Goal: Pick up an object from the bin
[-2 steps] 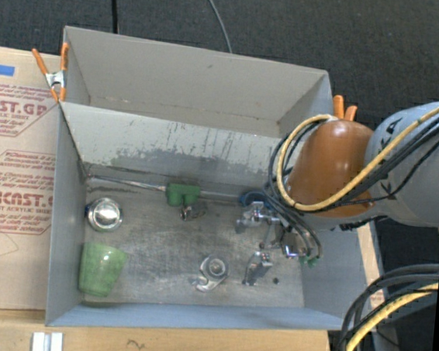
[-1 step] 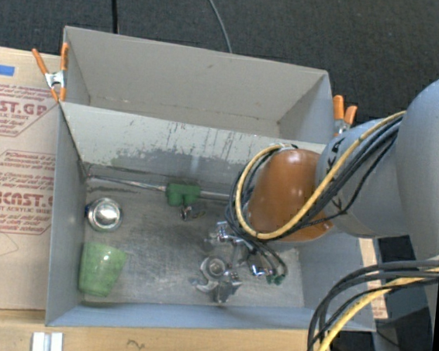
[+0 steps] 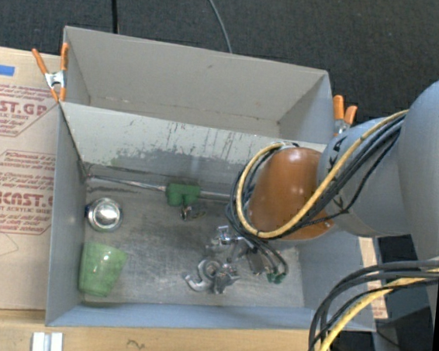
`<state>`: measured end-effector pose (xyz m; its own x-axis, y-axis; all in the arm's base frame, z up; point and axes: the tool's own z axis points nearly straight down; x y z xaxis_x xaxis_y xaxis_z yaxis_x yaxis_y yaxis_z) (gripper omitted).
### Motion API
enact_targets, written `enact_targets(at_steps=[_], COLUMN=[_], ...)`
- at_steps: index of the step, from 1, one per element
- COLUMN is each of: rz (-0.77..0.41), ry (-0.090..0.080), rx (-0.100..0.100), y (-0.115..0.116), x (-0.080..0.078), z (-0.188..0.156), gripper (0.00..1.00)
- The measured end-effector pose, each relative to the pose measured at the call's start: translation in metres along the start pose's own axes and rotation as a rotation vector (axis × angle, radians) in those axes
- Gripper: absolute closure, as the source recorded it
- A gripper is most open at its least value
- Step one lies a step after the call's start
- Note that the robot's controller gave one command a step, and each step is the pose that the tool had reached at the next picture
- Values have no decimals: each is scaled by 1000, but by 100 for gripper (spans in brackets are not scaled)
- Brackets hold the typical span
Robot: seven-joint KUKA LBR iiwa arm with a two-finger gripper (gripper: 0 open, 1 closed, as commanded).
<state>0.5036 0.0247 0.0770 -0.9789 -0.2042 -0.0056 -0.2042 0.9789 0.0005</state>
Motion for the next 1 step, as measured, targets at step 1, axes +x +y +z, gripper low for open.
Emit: enact_targets(at_steps=[1], rz=[-256], ry=[-2], rx=[-1], y=[67], x=[1], z=[-145], gripper=[100])
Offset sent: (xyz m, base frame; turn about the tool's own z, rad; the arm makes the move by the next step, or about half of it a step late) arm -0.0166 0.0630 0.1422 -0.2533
